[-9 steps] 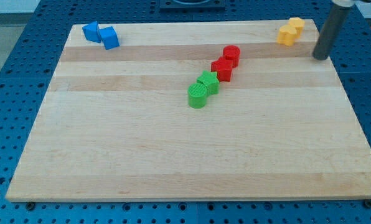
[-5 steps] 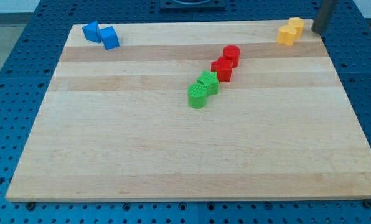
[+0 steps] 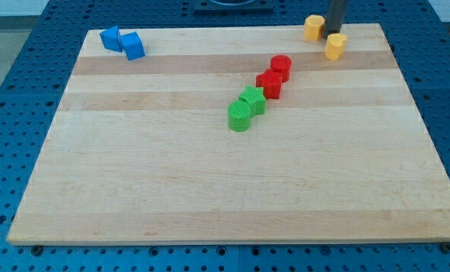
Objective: Separate the yellow blocks
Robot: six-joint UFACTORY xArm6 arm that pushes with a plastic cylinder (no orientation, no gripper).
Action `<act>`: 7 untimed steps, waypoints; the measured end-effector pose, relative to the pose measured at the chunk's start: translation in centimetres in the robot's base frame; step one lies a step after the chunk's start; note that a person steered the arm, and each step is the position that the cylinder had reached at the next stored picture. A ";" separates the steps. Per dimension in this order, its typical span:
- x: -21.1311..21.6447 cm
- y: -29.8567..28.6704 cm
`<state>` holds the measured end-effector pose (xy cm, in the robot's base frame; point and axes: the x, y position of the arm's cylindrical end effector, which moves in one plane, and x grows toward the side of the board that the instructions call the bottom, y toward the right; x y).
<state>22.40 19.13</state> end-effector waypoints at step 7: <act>-2.4 -9.0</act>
